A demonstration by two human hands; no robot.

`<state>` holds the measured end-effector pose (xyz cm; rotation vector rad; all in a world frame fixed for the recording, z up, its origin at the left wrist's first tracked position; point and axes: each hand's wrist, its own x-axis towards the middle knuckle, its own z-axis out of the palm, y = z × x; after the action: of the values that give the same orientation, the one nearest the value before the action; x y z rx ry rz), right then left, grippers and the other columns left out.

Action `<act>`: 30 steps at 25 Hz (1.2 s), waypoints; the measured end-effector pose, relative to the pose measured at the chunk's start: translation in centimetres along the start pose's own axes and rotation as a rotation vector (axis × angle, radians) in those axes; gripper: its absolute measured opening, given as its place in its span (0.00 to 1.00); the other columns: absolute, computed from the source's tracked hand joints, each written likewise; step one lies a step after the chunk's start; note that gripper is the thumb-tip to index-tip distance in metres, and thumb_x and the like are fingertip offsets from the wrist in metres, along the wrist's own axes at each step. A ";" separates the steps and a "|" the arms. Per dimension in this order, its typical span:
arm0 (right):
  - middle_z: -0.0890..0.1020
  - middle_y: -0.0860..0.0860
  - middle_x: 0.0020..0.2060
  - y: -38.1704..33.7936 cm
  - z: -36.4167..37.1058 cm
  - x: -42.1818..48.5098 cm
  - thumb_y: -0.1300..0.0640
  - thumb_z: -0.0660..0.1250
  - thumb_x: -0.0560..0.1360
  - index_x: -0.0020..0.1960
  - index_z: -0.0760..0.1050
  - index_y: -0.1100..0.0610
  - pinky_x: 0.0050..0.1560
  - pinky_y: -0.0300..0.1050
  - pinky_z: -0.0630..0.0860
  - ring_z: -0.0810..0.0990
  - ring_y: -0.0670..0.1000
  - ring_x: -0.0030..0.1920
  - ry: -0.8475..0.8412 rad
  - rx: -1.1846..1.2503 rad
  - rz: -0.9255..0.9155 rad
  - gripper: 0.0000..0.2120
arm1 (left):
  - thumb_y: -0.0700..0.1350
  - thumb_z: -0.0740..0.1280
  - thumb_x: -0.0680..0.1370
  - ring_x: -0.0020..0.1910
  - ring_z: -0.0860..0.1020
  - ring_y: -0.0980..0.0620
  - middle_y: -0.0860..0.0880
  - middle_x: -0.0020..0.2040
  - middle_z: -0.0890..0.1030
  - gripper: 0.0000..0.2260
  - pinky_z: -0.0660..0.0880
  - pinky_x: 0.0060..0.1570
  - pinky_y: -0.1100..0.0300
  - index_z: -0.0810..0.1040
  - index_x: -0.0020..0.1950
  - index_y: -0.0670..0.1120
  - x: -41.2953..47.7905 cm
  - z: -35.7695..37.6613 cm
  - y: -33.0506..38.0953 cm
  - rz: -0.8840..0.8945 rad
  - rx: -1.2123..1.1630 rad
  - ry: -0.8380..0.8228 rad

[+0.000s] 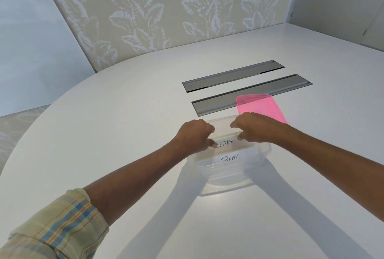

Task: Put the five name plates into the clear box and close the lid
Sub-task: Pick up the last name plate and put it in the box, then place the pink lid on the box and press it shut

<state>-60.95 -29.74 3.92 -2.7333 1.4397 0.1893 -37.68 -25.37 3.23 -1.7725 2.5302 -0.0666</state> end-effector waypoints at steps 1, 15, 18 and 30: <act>0.84 0.51 0.61 0.2 -0.1 -0.2 0.51 0.74 0.79 0.67 0.80 0.53 0.55 0.49 0.79 0.82 0.55 0.61 0.056 0.098 0.026 0.18 | 0.64 0.68 0.79 0.57 0.83 0.42 0.47 0.57 0.85 0.21 0.80 0.53 0.50 0.82 0.64 0.50 0.0 -0.4 0.3 0.008 -0.020 0.066; 0.86 0.46 0.46 10.6 -0.8 -3.0 0.52 0.78 0.75 0.56 0.86 0.53 0.53 0.39 0.77 0.84 0.48 0.49 0.570 0.776 0.507 0.11 | 0.48 0.69 0.80 0.53 0.84 0.46 0.49 0.50 0.88 0.09 0.82 0.55 0.50 0.88 0.53 0.47 9.9 -7.0 4.9 -0.147 -0.643 0.260; 0.87 0.50 0.49 13.0 0.7 -2.6 0.54 0.78 0.75 0.56 0.87 0.55 0.55 0.41 0.76 0.85 0.49 0.51 0.570 0.850 0.610 0.11 | 0.46 0.67 0.79 0.51 0.82 0.44 0.48 0.47 0.86 0.09 0.81 0.50 0.53 0.86 0.46 0.46 13.6 -6.0 4.9 -0.172 -0.505 0.108; 0.87 0.52 0.44 17.4 7.8 1.1 0.54 0.77 0.74 0.44 0.85 0.60 0.55 0.53 0.82 0.85 0.56 0.49 0.462 0.786 0.848 0.08 | 0.37 0.69 0.82 0.43 0.84 0.44 0.39 0.46 0.85 0.08 0.84 0.58 0.48 0.84 0.56 0.32 23.1 1.6 4.7 -0.394 -0.794 -0.391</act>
<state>-75.32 -39.74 -3.67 -1.4869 2.0921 -0.8394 -49.90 -45.47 0.97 -2.1902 2.0045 1.2825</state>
